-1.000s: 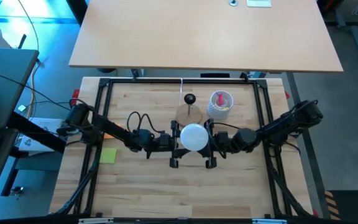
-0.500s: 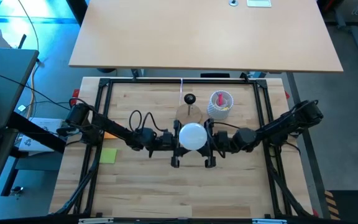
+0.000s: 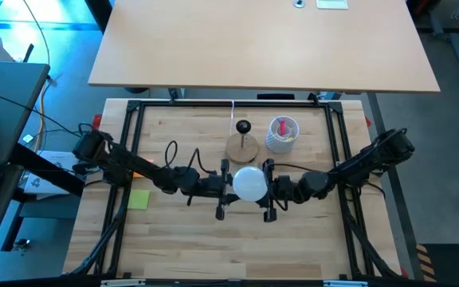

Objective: Screw lightbulb
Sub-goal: Insert the white lightbulb into the brown lamp

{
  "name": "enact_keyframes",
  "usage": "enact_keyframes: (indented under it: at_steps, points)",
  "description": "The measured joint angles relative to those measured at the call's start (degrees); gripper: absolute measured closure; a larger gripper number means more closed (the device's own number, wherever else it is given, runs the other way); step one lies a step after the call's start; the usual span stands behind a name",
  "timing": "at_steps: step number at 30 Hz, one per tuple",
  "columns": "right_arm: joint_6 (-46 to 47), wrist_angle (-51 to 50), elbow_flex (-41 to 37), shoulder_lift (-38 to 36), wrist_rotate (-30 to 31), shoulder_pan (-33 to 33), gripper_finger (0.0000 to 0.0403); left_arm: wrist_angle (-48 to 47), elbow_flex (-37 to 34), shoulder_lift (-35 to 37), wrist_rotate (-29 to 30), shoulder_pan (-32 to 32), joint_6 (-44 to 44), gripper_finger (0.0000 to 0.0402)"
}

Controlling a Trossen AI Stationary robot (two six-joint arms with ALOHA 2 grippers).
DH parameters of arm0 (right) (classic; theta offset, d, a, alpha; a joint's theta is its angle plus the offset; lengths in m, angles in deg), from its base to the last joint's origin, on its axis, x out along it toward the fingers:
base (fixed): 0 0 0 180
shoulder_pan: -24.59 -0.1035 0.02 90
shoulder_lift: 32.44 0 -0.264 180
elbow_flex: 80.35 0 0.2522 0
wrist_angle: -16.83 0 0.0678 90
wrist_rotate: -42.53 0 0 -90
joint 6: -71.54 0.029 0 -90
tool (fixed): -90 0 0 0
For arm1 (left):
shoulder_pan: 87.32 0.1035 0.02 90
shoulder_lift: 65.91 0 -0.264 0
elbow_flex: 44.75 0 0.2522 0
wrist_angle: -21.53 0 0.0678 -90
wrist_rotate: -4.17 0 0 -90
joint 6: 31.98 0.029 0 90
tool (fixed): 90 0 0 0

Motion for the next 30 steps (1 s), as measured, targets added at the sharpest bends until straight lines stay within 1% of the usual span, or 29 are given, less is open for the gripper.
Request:
enact_keyframes:
  at_steps: [5,10,12,15,17,20,23,25,27,30]
  points:
    - [2.0,-2.0,0.1,0.0,1.6,-0.4,0.0252,-8.5,0.0,3.5,1.0,-0.3,-1.9,0.0302]
    - [3.3,-3.8,0.0,0.0,2.8,-0.5,0.0187,-14.1,0.0,5.5,1.7,-0.3,-2.1,0.0302]
    - [3.4,-4.5,0.0,0.0,2.7,-0.5,0.0176,-15.4,0.0,5.7,1.7,-0.3,-3.1,0.0302]
    - [3.5,-6.5,0.0,-0.5,2.6,-0.5,0.0171,-16.9,0.0,5.6,0.5,0.1,-4.3,0.0302]
    - [3.5,-9.3,1.1,-0.6,2.7,-0.5,0.0170,-18.1,0.0,5.6,-0.9,0.5,-5.5,0.0302]
    - [3.5,-17.6,4.5,-0.6,2.9,-0.1,0.0169,-19.9,0.0,5.6,-3.0,1.2,-7.1,0.0302]
    - [4.5,-26.7,8.1,-0.6,3.0,0.6,0.0169,-20.0,0.0,5.6,-3.4,1.2,-7.4,0.0302]
    - [5.0,-31.0,10.1,-0.6,3.0,1.0,0.0174,-20.0,0.0,5.6,-3.4,1.2,-7.4,0.0302]
    - [5.0,-33.6,11.4,-0.6,3.0,1.0,0.0191,-20.3,0.0,5.6,-3.5,1.2,-7.4,0.0302]
    - [5.0,-35.1,12.1,-0.5,3.1,1.1,0.0235,-21.3,0.0,5.7,-3.7,1.2,-8.1,0.0302]
